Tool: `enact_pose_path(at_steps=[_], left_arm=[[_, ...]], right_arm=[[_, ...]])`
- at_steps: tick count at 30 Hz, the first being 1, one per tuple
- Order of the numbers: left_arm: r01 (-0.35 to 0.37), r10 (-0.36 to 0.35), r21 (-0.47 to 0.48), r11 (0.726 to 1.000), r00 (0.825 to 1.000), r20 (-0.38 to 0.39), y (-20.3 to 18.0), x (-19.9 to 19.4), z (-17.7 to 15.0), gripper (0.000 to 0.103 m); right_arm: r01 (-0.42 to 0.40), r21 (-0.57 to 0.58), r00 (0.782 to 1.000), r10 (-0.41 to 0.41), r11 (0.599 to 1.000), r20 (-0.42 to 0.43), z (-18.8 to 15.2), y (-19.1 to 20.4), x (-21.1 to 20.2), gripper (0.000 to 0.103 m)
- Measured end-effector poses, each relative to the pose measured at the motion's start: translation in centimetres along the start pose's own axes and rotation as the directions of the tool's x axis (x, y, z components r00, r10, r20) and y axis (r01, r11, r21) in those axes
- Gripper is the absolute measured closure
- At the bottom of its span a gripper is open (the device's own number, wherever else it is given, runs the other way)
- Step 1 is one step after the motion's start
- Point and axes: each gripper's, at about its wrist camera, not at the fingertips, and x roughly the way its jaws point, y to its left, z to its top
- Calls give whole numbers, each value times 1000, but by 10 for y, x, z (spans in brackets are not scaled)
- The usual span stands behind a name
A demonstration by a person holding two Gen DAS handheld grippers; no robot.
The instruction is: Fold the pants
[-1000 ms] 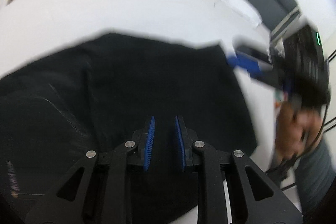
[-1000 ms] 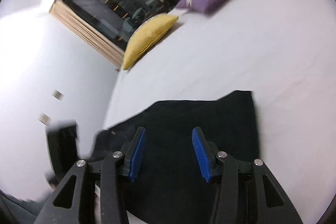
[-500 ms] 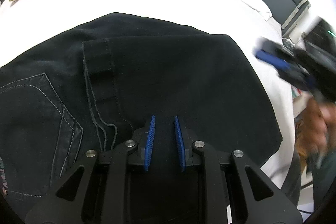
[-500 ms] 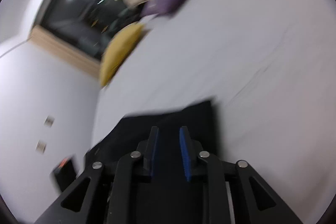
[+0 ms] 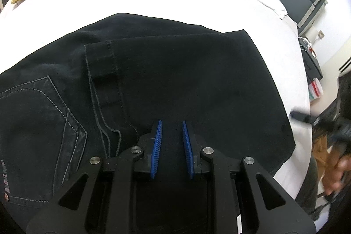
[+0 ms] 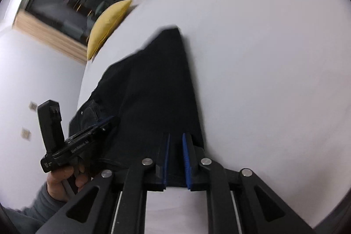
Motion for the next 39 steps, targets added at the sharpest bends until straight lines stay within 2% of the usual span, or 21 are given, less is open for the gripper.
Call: enact_pose_path(at_steps=[3,7,9,10,11,12,13,14,15,17,19,23,25,26,27,30,31,32,34,36,39], left_arm=[[-6,6,-1,1000,1000,-3,0,4,3,84],[-1,1,-1,1000,1000,-10,1,4,4,84],[-3,3,1,1000,1000,-13,0,4,5,84],[-4,5,2,1000,1000,-14,0,4,6,84],[-7,7,4,1000,1000,-17,0,5,6,84],[-6,6,4,1000,1000,-17,-1,6,7,84],[-5,5,4,1000,1000,-17,-1,6,7,84],[-4,4,4,1000,1000,-17,0,7,7,84],[-4,4,4,1000,1000,-16,-1,7,7,84],[-4,4,3,1000,1000,-14,-1,7,7,84],[-1,1,-2,1000,1000,-12,-1,7,8,84],[7,-8,-8,1000,1000,-9,0,8,7,84],[6,-6,-9,1000,1000,-7,-1,9,7,84],[5,-5,-8,1000,1000,-7,-1,9,7,84],[5,-5,-6,1000,1000,-5,-1,9,7,84],[18,-18,-17,1000,1000,-1,2,6,6,84],[20,-20,-19,1000,1000,0,3,5,6,84],[22,-22,-23,999,1000,3,4,4,5,84],[27,-27,-33,999,1000,9,6,2,5,84],[37,-36,-45,998,999,17,9,1,3,84],[55,-54,-62,997,998,24,14,-1,2,84]], right_arm=[[-66,-47,998,67,997,14,28,21,11,74],[-172,-73,984,168,982,-52,66,43,60,71],[-164,-35,984,161,986,-82,80,41,95,58],[-131,-5,986,130,991,-101,85,33,112,58],[-110,27,987,112,994,-113,89,23,121,64],[-105,54,988,110,993,-105,94,19,128,77],[-91,70,992,97,993,-84,99,16,127,83],[-74,82,995,80,994,-64,101,12,120,87],[-55,88,998,59,995,-38,102,11,112,85],[-22,79,1000,23,997,-10,99,15,98,77],[-72,51,997,73,996,-15,86,18,76,73],[-164,56,985,167,985,-51,28,23,47,58],[-132,105,985,142,986,-95,-4,5,47,51],[-118,137,986,132,984,-104,-18,-6,50,59],[-134,157,988,145,979,-60,-30,-16,43,76],[-102,234,993,112,967,-28,-41,-31,19,79],[-70,214,997,77,974,-28,-40,-24,12,79],[-71,175,997,75,982,-17,-37,-14,8,75],[-159,100,987,157,982,23,-29,10,-4,71],[-176,62,984,174,982,32,-22,25,0,49],[-182,113,981,187,977,-41,-24,11,27,44]])
